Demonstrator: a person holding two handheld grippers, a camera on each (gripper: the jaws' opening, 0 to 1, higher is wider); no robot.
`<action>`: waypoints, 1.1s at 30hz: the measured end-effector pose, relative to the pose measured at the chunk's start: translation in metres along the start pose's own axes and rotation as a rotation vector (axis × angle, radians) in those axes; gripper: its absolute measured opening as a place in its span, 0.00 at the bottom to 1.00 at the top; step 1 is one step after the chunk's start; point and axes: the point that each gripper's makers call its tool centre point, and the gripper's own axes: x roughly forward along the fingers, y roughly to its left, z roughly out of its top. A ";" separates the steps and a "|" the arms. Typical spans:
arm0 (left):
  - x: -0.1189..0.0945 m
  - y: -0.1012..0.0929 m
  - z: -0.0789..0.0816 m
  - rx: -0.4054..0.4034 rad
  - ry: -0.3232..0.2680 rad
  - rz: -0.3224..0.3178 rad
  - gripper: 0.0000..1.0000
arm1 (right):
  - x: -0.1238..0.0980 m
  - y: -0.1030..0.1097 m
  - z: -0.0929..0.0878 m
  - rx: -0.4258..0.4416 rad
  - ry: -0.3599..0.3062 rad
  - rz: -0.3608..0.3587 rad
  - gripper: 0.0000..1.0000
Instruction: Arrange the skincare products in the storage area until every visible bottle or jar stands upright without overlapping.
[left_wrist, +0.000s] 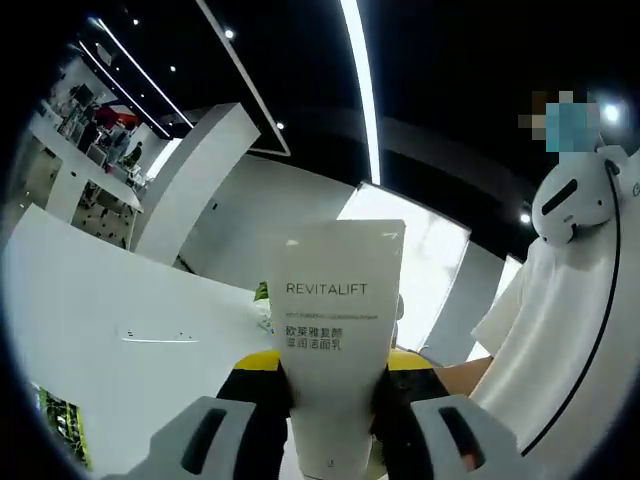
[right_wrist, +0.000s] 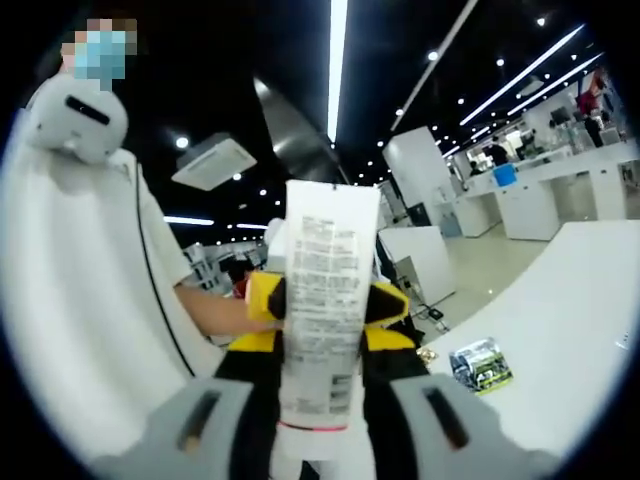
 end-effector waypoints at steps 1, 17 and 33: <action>0.001 0.001 -0.001 0.006 0.004 0.008 0.34 | 0.000 -0.001 0.000 -0.001 0.002 -0.004 0.30; -0.010 0.033 0.000 0.060 0.048 0.167 0.34 | -0.009 -0.007 -0.022 -0.017 0.084 -0.093 0.47; -0.020 0.067 -0.018 0.138 0.143 0.373 0.34 | -0.012 -0.024 -0.007 0.015 0.020 -0.167 0.54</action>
